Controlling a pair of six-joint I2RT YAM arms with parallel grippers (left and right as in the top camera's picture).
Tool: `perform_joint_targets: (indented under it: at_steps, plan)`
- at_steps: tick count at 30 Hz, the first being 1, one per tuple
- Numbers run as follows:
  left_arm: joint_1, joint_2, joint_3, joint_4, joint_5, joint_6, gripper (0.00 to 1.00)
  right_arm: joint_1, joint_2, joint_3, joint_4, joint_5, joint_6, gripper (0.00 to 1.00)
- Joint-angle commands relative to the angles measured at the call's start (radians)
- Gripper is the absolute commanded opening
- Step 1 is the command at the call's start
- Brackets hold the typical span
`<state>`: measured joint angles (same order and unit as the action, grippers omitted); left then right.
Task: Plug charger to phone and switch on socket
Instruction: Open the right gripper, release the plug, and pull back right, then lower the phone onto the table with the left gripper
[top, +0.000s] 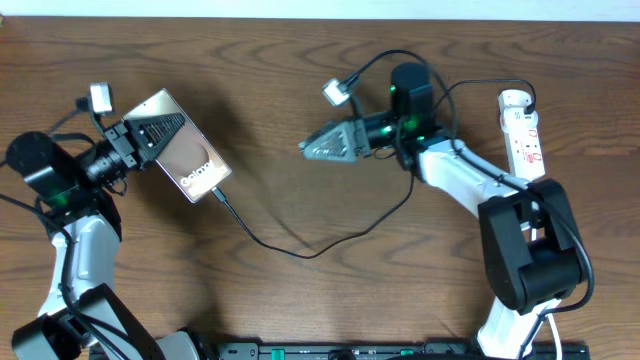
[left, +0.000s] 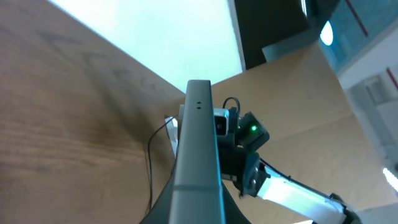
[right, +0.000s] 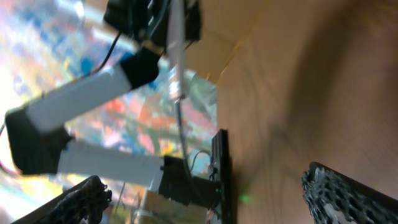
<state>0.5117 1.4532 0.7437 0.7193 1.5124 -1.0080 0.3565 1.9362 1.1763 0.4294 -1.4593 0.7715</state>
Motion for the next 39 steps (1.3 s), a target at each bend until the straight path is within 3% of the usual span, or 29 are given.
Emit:
perform_joint_targets:
  at_steps: [1, 6, 11, 14, 18, 23, 29, 39]
  plan:
    - [0.005, -0.002, -0.011, -0.055, -0.043, 0.040, 0.07, -0.052, -0.018, 0.015, -0.082, 0.066, -0.030, 0.99]
    - [0.004, -0.002, -0.011, -0.234, -0.128, 0.156, 0.07, -0.087, -0.018, 0.015, -0.380, 0.255, -0.179, 0.99]
    - [0.000, -0.002, -0.011, -0.526, -0.281, 0.370, 0.07, -0.085, -0.024, 0.021, -0.710, 0.497, -0.356, 0.99]
    - [-0.032, -0.002, -0.011, -0.760, -0.447, 0.560, 0.07, -0.086, -0.056, 0.027, -0.836, 0.621, -0.407, 0.99]
    - [-0.092, -0.002, -0.011, -0.937, -0.657, 0.691, 0.07, -0.086, -0.117, 0.051, -0.931, 0.757, -0.422, 0.99]
    - [-0.150, -0.002, -0.011, -1.009, -0.811, 0.712, 0.07, -0.085, -0.210, 0.106, -1.065, 0.902, -0.438, 0.99]
    - [-0.178, 0.001, -0.011, -1.076, -0.950, 0.712, 0.07, -0.085, -0.333, 0.130, -1.143, 0.937, -0.459, 0.99]
    - [-0.178, 0.117, -0.011, -1.118, -0.982, 0.712, 0.07, -0.084, -0.549, 0.131, -1.186, 0.970, -0.458, 0.99]
